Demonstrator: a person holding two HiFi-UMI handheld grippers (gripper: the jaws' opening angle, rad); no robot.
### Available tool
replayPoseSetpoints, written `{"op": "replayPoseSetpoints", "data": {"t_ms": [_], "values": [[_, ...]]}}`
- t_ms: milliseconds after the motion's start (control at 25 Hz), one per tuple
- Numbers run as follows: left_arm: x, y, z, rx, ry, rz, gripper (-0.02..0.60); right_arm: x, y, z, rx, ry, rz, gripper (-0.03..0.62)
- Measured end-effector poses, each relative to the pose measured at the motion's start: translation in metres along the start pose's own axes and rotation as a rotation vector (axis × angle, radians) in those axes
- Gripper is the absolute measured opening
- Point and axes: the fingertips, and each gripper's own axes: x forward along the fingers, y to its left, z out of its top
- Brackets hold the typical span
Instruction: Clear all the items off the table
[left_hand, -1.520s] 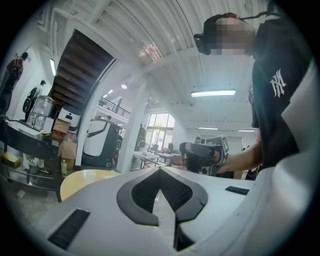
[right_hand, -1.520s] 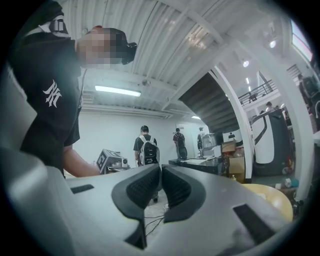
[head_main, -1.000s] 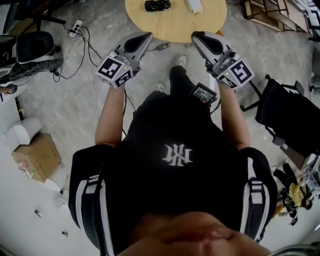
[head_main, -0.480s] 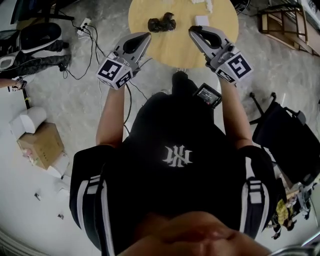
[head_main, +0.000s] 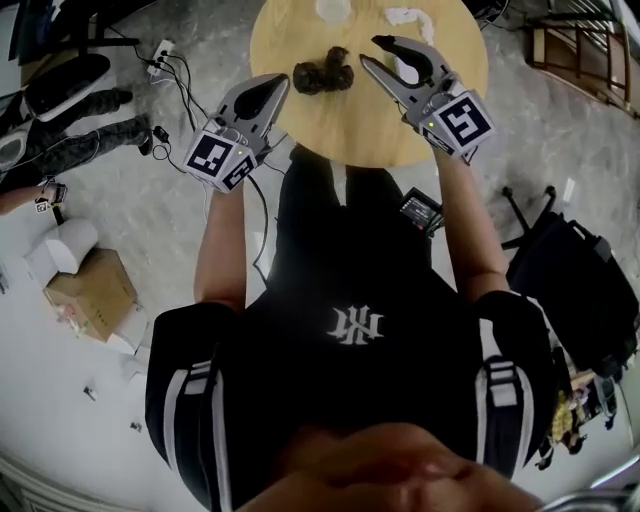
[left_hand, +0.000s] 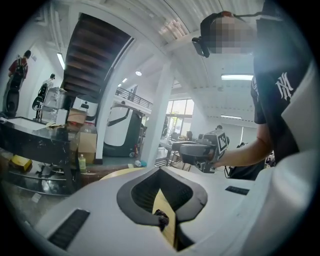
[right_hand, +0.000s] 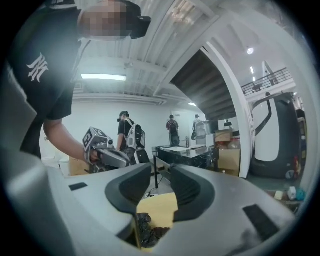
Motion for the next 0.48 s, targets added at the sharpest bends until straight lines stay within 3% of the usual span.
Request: {"op": "replayPoseSetpoints", "data": {"t_ms": [80,240,320,480], "values": [[0.005,0.019,-0.004,-0.005,0.002,-0.005,0.012,0.016,-0.014,-0.017,0.029,0.019,-0.025,0.206],[0.018,0.058,-0.01,0.013,0.015,-0.028,0.012,0.048,-0.04,-0.047,0.057,0.063,-0.083,0.214],[0.025,0.076,-0.014,0.049,0.033,-0.046,0.012,0.065,-0.051,-0.058,0.061,0.069,-0.106,0.291],[0.042,0.101,-0.023,0.071,0.04,-0.085,0.012,0.095,-0.069,-0.084,0.065,0.087,-0.128,0.295]]}}
